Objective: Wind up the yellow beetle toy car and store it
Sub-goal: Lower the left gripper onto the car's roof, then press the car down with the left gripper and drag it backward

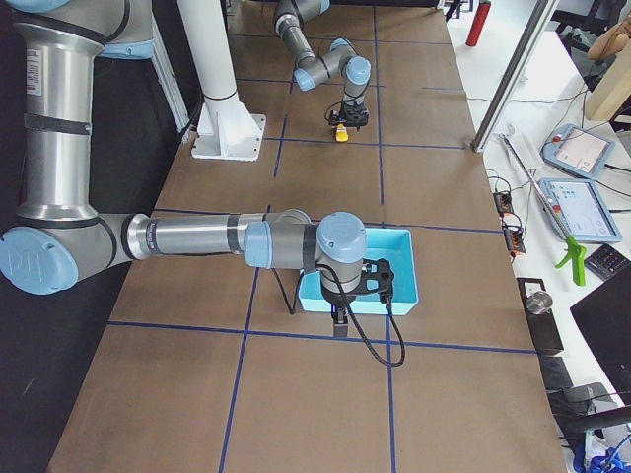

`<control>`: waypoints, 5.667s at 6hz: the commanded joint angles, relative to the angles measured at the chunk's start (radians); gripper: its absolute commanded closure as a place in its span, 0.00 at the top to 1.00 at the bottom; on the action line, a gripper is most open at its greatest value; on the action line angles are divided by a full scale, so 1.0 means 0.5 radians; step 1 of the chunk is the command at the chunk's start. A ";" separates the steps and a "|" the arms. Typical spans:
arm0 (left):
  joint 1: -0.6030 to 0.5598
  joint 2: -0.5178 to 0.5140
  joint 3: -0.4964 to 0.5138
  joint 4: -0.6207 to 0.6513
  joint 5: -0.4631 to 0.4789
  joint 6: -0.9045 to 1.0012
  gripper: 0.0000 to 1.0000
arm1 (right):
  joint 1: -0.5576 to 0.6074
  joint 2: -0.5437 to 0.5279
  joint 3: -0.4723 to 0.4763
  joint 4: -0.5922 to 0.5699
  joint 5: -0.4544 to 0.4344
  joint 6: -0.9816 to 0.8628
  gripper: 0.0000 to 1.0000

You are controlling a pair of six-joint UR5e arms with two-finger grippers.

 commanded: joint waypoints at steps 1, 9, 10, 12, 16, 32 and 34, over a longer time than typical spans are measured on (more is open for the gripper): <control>0.022 0.004 0.013 -0.035 0.000 -0.017 1.00 | 0.000 -0.002 0.001 -0.002 0.002 0.000 1.00; 0.050 -0.002 -0.112 -0.259 0.000 0.014 0.11 | 0.000 -0.005 -0.002 -0.005 0.005 0.000 1.00; 0.047 -0.005 -0.106 -0.384 0.076 0.011 0.11 | 0.000 -0.005 -0.002 -0.005 0.005 0.000 1.00; 0.041 -0.014 0.025 -0.697 0.095 -0.002 0.08 | 0.000 -0.005 -0.002 -0.005 0.005 0.000 1.00; -0.026 -0.008 0.108 -0.769 -0.063 -0.005 0.08 | -0.003 -0.005 -0.002 -0.005 0.005 0.000 1.00; -0.116 0.203 0.124 -1.045 -0.334 -0.002 0.07 | -0.006 -0.008 -0.005 -0.005 0.005 0.000 1.00; -0.119 0.317 -0.001 -1.048 -0.337 0.004 0.07 | -0.006 -0.008 -0.005 -0.008 0.005 0.000 1.00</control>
